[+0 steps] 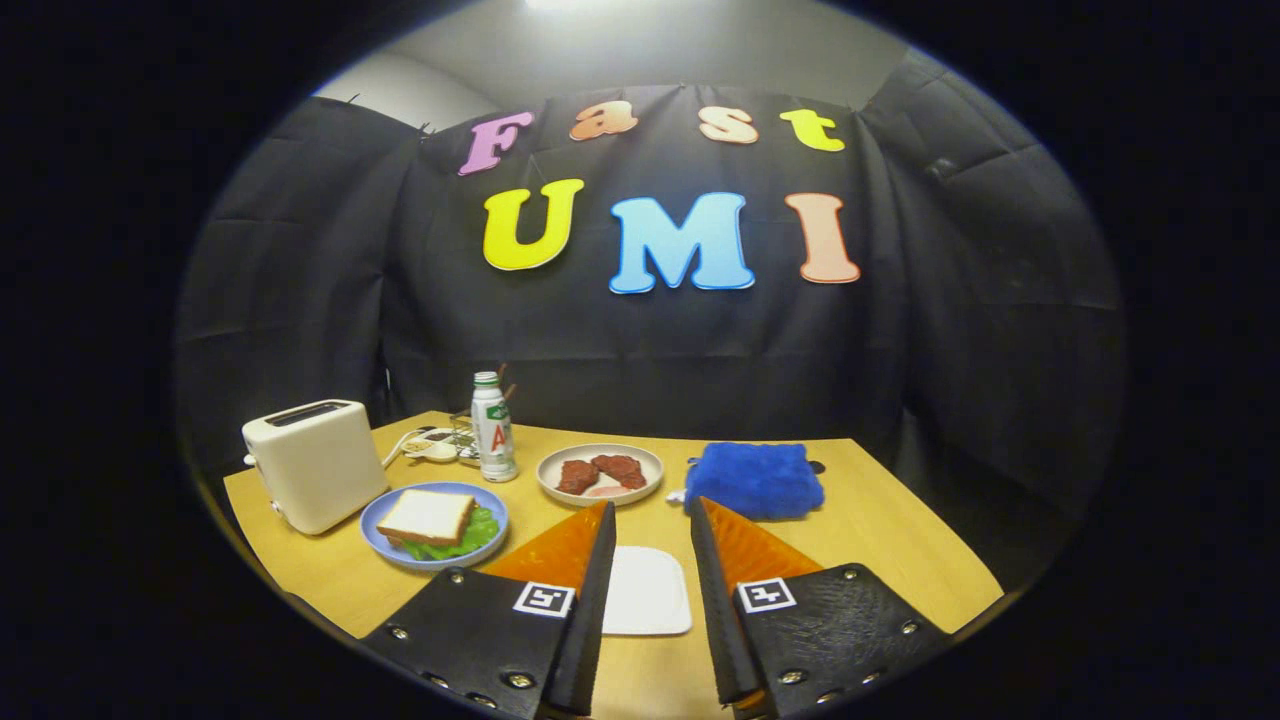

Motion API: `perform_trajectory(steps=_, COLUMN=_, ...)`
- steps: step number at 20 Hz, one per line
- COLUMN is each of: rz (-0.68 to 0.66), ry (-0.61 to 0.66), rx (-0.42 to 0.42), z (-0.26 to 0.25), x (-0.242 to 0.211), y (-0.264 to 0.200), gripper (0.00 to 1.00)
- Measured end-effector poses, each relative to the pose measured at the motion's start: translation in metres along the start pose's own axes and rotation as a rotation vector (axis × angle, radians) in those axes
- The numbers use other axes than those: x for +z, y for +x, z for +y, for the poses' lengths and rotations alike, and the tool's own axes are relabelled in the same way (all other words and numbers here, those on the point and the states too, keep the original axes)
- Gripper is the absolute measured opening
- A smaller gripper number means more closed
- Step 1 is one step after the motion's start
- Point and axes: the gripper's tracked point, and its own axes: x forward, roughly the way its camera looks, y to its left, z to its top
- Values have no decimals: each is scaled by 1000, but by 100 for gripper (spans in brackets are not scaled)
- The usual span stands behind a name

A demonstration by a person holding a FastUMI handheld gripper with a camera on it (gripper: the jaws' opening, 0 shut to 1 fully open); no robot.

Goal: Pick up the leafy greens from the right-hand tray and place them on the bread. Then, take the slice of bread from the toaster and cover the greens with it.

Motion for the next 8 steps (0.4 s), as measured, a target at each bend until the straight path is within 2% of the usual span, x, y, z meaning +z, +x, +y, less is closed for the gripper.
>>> perform_trajectory(steps=4, rz=-26, ry=-24, rx=-14, z=-61, x=-8, y=-17, gripper=45)
perform_trajectory(steps=8, rz=-154, ry=-155, rx=-152, z=-157, x=1, y=-33, gripper=45)
